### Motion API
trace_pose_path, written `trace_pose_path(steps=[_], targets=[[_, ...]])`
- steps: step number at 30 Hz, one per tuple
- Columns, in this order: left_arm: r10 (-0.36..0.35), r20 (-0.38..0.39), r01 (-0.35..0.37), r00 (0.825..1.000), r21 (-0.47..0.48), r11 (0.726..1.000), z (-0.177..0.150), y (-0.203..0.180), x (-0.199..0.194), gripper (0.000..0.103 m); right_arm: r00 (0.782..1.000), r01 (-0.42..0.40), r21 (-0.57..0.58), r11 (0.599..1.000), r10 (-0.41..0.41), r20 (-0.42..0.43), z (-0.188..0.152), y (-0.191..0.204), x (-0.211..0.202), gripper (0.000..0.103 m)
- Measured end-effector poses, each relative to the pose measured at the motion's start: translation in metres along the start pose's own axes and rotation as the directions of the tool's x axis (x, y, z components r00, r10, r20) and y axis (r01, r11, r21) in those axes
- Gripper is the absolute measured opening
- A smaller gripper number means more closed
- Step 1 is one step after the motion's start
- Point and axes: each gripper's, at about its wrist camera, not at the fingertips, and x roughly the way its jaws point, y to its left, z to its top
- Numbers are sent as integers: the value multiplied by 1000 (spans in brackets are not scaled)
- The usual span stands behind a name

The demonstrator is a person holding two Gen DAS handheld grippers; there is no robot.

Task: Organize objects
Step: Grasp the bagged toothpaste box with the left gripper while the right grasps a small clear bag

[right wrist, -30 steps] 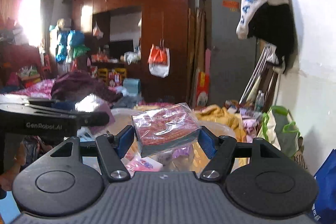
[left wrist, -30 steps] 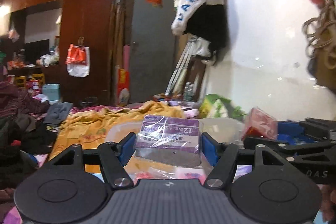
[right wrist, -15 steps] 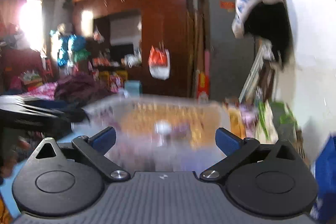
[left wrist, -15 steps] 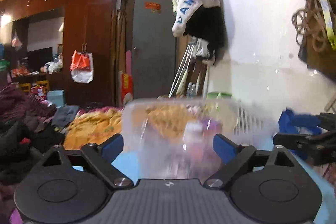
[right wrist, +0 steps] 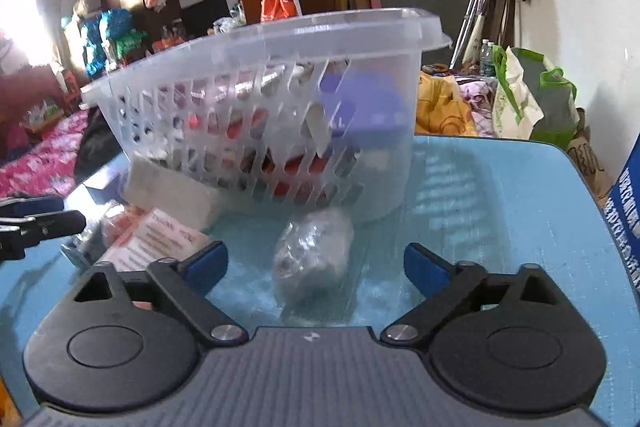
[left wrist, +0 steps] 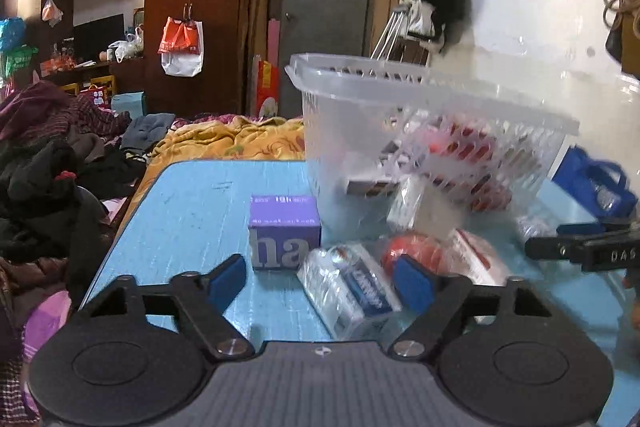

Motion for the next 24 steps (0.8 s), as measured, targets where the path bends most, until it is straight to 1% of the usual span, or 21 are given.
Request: trace_pose_path(steps=[1, 5, 7, 8, 10, 11, 12, 14, 15, 17, 18, 19, 21, 23, 24], targets=[[1, -3, -1, 1000, 2, 1000, -2, -1, 0, 75, 1000, -4, -4, 1000, 4, 6, 0, -3, -2, 87], [-7, -16, 8, 1000, 8, 1000, -6, -6, 0, 75, 1000, -4, -27, 1000, 3, -14, 1, 1, 0, 85], [3, -25, -2, 1000, 34, 999, -8, -13, 4, 75, 1000, 9, -41, 999, -10, -19, 3, 5, 4, 78], [9, -30, -8, 1000, 45, 999, -10, -16, 5, 75, 1000, 10, -49, 999, -11, -21, 2, 6, 4, 76], [16, -31, -15, 999, 44, 999, -11, -18, 7, 74, 1000, 9, -57, 998, -10, -26, 1, 7, 4, 69], [17, -26, -16, 1000, 35, 999, -11, -17, 6, 73, 1000, 7, -56, 998, -9, -26, 1, 7, 4, 68], [19, -22, -18, 1000, 30, 999, -12, -17, 5, 72, 1000, 3, -51, 999, -4, -25, 1, 6, 3, 66], [17, -21, -17, 1000, 31, 999, -12, -18, 5, 65, 1000, 1, -38, 999, -2, -25, 2, 4, 4, 58], [12, -20, -11, 1000, 31, 999, -12, -18, 5, 59, 1000, -1, -31, 1000, 1, -24, 2, 2, 4, 54], [1, -16, 0, 1000, 28, 1000, -13, -17, 4, 56, 1000, -7, -24, 1000, 7, -26, 2, 1, 4, 50], [-6, -18, 6, 1000, 27, 1000, -13, -17, 5, 51, 1000, 2, -22, 1000, -2, -26, 1, 1, 3, 47], [-11, -23, 12, 1000, 25, 1000, -13, -16, 6, 46, 1000, 9, -25, 1000, -9, -24, 2, 1, 3, 47], [-17, -34, 18, 999, 26, 1000, -12, -17, 8, 46, 1000, 16, -38, 999, -17, -26, 2, 3, 3, 47], [-7, -53, 10, 999, 49, 999, -12, -20, 10, 46, 999, 24, -50, 998, -25, -25, 1, 5, 3, 47], [0, -49, 3, 999, 55, 999, -12, -22, 9, 46, 999, 29, -57, 998, -31, -25, 1, 6, 3, 47]])
